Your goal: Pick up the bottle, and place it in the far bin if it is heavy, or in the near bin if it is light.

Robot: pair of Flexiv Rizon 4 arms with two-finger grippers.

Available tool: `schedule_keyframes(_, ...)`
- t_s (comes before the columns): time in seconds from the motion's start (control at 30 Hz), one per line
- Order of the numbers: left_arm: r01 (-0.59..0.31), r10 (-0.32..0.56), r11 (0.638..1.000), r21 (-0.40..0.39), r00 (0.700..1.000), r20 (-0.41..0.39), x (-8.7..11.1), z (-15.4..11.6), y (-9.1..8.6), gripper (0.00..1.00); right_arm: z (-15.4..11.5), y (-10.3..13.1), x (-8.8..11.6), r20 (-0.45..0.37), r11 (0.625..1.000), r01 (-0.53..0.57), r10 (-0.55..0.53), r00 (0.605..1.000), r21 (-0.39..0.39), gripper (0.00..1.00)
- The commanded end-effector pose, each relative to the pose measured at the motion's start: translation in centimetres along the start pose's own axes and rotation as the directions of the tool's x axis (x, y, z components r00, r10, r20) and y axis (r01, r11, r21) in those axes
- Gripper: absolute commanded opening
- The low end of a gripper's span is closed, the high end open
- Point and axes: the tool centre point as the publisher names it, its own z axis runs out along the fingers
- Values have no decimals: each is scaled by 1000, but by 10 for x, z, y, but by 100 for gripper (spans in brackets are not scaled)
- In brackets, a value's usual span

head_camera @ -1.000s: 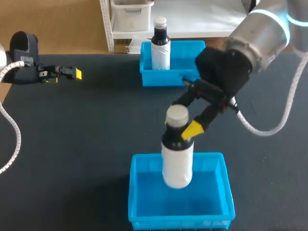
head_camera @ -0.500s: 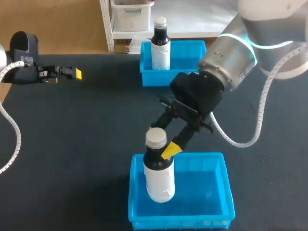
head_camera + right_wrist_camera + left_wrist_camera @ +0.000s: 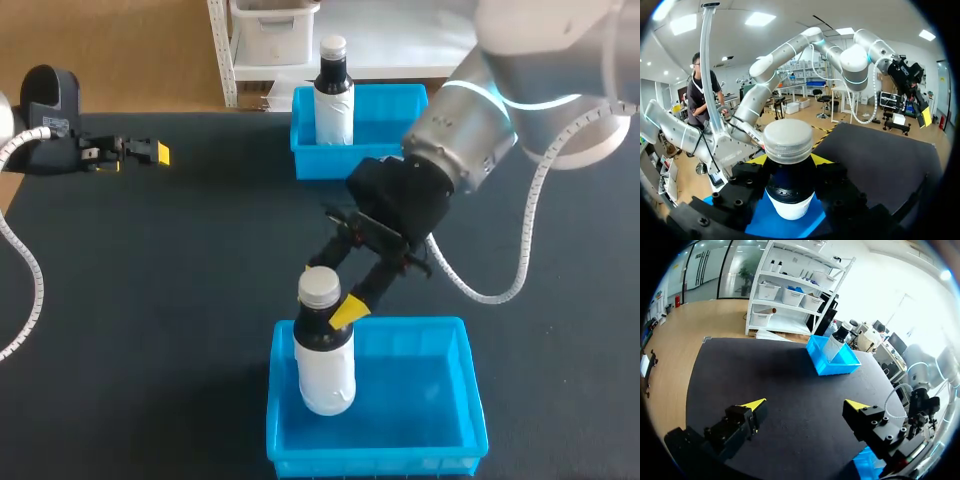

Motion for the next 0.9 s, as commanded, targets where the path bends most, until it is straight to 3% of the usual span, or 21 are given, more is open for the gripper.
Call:
schedule_keyframes(0.03, 0, 0, 1000, 0, 1000, 0, 0, 0, 0, 100, 0, -3, 6, 6, 1000, 0, 0, 1000, -4, 33)
schedule_keyframes(0.13, 0, 0, 1000, 0, 1000, 0, 0, 0, 0, 100, -1, -3, 8, 8, 1000, 0, 0, 1000, -4, 36)
schedule_keyframes(0.27, 0, 0, 1000, 0, 1000, 0, 0, 0, 0, 100, -2, -3, 9, 10, 1000, 3, -3, 1000, -6, 49)
schedule_keyframes(0.33, 0, 0, 1000, 0, 1000, 0, 0, 0, 0, 100, -3, -2, 10, 8, 1000, 3, -3, 1000, -8, 85)
schedule_keyframes(0.4, 0, 0, 1000, 0, 1000, 0, 0, 0, 0, 100, -4, -2, 11, 6, 1000, 2, -2, 1000, -9, 100)
schedule_keyframes(0.63, 0, 0, 1000, 0, 1000, 0, 0, 0, 0, 100, -15, 0, 16, -9, 999, -31, 31, 999, 10, 100)
schedule_keyframes(0.9, 0, 0, 1000, 0, 1000, 0, 0, 0, 0, 100, -64, 0, 39, -51, 986, -134, 139, 989, 99, 100)
